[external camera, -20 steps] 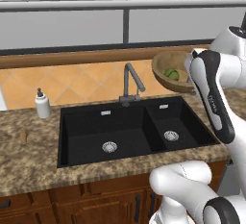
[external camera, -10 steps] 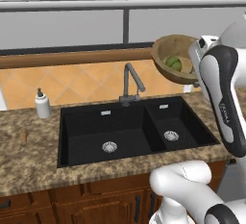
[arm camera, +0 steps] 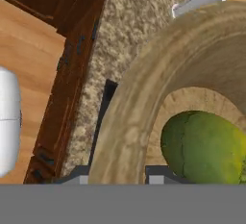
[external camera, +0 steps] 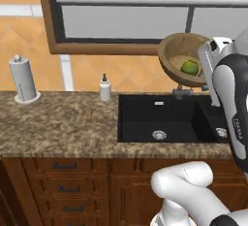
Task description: Pick the lime from the sink and place it in the bowl. Then pick the bowl and place it in the microwave. Then close the microwave door and press the start button.
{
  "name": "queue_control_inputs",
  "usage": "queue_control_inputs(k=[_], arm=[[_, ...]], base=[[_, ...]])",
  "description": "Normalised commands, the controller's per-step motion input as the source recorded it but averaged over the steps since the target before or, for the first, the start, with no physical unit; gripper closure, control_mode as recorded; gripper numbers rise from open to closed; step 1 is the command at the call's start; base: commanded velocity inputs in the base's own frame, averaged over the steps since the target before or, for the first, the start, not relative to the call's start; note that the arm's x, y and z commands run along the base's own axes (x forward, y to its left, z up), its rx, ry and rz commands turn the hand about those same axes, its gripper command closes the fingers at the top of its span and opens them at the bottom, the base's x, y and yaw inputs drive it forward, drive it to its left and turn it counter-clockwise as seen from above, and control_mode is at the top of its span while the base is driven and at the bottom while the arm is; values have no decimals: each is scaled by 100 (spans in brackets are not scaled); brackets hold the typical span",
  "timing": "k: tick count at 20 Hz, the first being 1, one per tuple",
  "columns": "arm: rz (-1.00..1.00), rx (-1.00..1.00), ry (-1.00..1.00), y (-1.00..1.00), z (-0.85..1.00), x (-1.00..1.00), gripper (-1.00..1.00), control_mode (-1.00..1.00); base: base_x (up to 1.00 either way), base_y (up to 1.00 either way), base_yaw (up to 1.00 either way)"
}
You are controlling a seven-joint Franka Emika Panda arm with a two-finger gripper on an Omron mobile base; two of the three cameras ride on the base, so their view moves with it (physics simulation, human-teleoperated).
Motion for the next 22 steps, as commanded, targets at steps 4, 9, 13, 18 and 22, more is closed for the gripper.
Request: queue_control_inputs(k=[4, 9, 13, 18, 22], arm=[[0, 0, 0, 0, 0, 0, 100, 100], [0, 0, 0, 0, 0, 0, 100, 100], [0, 0, 0, 0, 0, 0, 100, 100], [0, 0, 0, 0, 0, 0, 100, 100], [0, 0, 0, 0, 0, 0, 100, 100]], base=[[0, 58, 86], [0, 22, 96], [0, 1, 100], [0, 0, 100], [0, 0, 100]])
